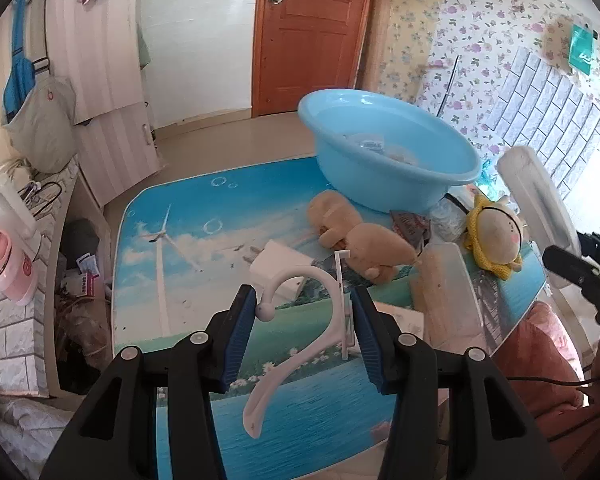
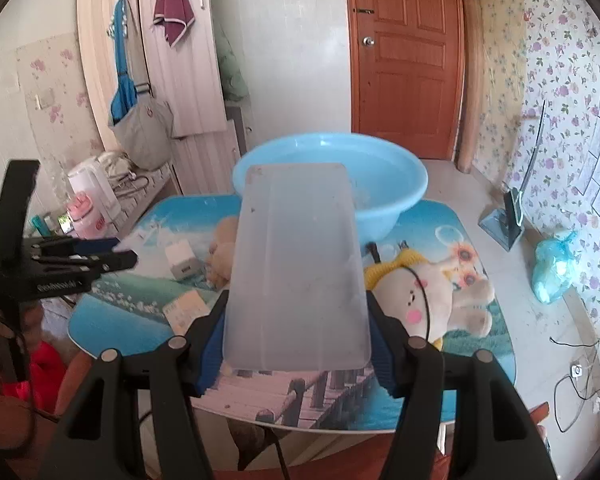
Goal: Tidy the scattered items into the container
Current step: 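Carry the hanger with the left tool into the basin while the right tool carries the case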
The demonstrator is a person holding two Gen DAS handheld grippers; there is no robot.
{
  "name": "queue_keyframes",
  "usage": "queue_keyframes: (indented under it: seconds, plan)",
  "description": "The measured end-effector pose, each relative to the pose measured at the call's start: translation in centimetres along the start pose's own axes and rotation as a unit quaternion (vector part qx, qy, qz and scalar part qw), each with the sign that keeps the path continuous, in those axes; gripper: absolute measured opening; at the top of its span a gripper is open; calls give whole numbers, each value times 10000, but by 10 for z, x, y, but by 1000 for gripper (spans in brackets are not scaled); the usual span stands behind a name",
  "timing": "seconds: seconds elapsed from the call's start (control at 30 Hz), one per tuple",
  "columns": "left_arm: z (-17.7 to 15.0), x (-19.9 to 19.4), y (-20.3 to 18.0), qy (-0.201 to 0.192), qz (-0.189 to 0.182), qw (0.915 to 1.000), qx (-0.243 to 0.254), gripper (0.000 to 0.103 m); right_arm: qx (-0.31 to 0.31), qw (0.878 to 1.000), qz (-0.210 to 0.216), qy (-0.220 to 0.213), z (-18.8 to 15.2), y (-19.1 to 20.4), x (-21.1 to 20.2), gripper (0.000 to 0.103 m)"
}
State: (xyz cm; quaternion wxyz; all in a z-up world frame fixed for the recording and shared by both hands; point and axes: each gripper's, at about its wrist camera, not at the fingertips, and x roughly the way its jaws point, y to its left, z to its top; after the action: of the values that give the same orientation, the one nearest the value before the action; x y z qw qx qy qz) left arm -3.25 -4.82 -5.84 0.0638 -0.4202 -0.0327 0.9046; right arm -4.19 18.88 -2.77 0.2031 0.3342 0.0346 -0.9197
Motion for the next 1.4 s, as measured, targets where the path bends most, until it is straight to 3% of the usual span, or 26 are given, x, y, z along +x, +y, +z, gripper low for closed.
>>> queue_keyframes:
  seconds: [0.53,0.93,1.27,1.4]
  plan:
    - [65,23,-41,-152,-183,9987,446,48,204,9995,79,-236,41,-39,21,60]
    - [117,79,-86,-110,-348,9951,918,48,284,9994,171,72,56,-62,73,60]
    - [127,106,-103,84,-404,9921,1182,49,248,9993,118,245,55,-66,99,61]
    - [125,106,-102,111,-404,9925,1146,54,243,9994,60,248,59,-66,100,62]
